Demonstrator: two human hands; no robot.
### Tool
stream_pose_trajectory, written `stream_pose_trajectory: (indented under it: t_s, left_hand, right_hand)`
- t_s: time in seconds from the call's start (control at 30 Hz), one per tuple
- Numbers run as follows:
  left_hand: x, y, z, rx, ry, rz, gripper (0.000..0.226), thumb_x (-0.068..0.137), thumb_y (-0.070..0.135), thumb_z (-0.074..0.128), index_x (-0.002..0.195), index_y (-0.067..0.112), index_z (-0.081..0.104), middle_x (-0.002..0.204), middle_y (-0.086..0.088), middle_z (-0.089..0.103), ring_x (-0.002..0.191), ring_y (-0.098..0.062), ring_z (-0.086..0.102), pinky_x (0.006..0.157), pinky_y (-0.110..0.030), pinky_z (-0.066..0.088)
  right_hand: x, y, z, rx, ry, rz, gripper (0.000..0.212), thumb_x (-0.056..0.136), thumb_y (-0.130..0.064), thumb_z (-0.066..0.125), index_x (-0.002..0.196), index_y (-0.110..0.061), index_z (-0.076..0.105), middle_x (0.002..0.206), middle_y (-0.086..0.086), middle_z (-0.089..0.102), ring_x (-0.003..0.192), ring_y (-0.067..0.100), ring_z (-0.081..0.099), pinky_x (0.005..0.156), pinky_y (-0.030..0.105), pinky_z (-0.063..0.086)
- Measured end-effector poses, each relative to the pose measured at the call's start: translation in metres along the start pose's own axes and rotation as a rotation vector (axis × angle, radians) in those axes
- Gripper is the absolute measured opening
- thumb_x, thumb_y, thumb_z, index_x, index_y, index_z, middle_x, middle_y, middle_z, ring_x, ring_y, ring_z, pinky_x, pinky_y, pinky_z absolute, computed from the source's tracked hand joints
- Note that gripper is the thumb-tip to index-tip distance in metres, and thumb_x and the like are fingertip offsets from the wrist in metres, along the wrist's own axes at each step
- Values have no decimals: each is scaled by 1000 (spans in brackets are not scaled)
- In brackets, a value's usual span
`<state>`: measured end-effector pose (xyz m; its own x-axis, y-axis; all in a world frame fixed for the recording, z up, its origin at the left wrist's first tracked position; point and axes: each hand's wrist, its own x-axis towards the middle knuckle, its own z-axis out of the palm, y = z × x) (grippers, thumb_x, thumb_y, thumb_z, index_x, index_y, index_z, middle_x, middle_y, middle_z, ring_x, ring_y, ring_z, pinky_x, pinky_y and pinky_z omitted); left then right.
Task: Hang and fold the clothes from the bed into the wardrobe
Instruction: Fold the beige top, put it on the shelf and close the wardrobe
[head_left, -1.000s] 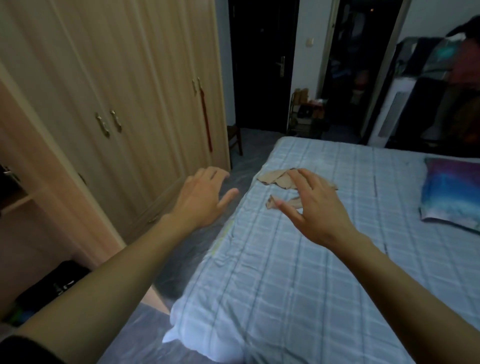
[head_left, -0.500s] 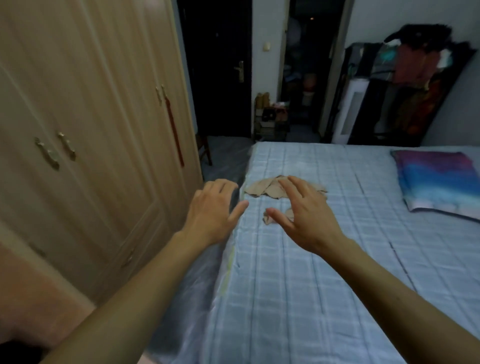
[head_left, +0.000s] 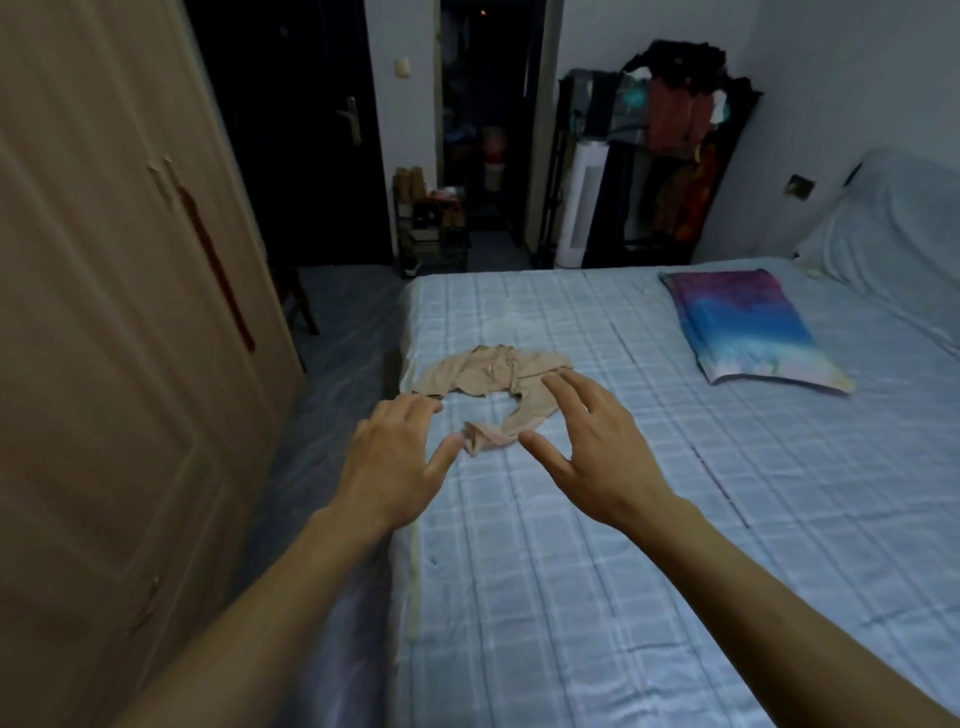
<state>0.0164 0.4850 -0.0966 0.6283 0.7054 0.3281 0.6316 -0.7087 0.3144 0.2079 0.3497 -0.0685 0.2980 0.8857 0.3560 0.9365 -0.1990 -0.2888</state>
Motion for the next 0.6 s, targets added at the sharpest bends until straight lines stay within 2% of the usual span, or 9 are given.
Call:
stream_pose_trajectory:
  t_s: [0.07, 0.2, 0.33, 0.47, 0.6]
  left_hand:
    - [7, 4, 9, 11, -14, 1, 52, 91, 58, 44, 122, 19, 57, 123, -1, 59, 109, -24, 53, 88, -40, 43]
    - [28, 17, 25, 47, -26, -36, 66, 86, 67, 29, 124, 21, 56, 126, 0, 58, 112, -23, 52, 89, -41, 44]
    - [48, 35, 52, 51, -2, -102, 66, 87, 65, 32, 123, 16, 58, 126, -4, 60, 110, -26, 54, 90, -45, 47]
    - [66, 65, 77, 54, -53, -157, 66, 88, 65, 32, 124, 17, 57, 126, -5, 59, 111, -27, 54, 90, -44, 47]
    - [81, 74, 92, 88, -71, -140, 62, 90, 63, 33, 124, 18, 58, 126, -2, 59, 111, -24, 54, 90, -41, 47]
  right_hand:
    - [4, 18, 4, -15, -14, 13, 77, 90, -71, 27, 145, -18, 39, 148, 3, 42, 134, 21, 41, 108, 35, 35]
    - [21, 59, 10, 5, -38, 2, 76, 91, -68, 31, 147, -18, 37, 152, 4, 38, 138, 22, 37, 112, 39, 34]
    - [42, 109, 11, 49, -70, -23, 69, 94, -61, 41, 146, -16, 38, 151, 6, 38, 138, 22, 36, 111, 36, 32]
    - [52, 153, 12, 83, -99, -41, 64, 95, -57, 47, 143, -15, 41, 147, 8, 43, 133, 25, 41, 107, 36, 34]
    - [65, 183, 18, 113, -106, -42, 66, 93, -58, 49, 143, -16, 41, 146, 6, 44, 132, 22, 41, 107, 34, 34]
